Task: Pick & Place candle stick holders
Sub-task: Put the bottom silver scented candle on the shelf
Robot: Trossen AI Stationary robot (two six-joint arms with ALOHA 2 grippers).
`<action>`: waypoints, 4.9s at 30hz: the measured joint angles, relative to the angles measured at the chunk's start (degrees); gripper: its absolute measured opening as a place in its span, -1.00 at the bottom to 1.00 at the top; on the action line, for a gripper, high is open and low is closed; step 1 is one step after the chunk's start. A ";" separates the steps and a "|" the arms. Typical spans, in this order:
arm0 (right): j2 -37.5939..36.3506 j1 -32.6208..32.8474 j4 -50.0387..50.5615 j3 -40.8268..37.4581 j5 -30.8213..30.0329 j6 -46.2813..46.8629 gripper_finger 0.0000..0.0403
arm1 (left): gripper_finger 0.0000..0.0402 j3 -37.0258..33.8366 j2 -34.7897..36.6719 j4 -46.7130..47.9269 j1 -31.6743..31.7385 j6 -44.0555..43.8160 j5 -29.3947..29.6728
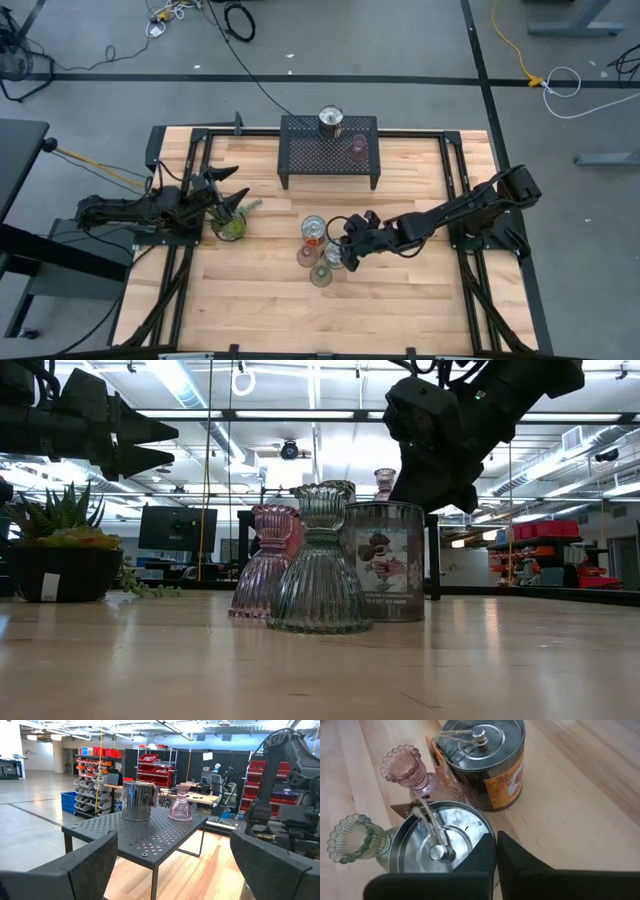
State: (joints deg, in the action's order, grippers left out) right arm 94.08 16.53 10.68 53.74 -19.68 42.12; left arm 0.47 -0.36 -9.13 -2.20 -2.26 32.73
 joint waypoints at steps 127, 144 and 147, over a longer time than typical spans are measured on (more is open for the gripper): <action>-3.84 -60.77 24.54 28.78 23.58 -32.67 -1.00 | 0.92 -0.02 0.00 0.02 0.09 0.00 0.22; -1.64 -60.33 22.80 28.74 23.69 -33.37 -1.00 | 0.92 0.00 0.02 0.02 0.11 0.02 0.22; -1.64 -60.33 22.82 28.74 23.79 -33.40 -0.98 | 0.92 0.00 0.01 0.02 0.11 0.02 0.22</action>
State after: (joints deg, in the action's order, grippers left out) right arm 92.44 -43.79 33.50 82.48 4.11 8.72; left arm 0.47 -0.35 -9.10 -2.09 -2.24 32.95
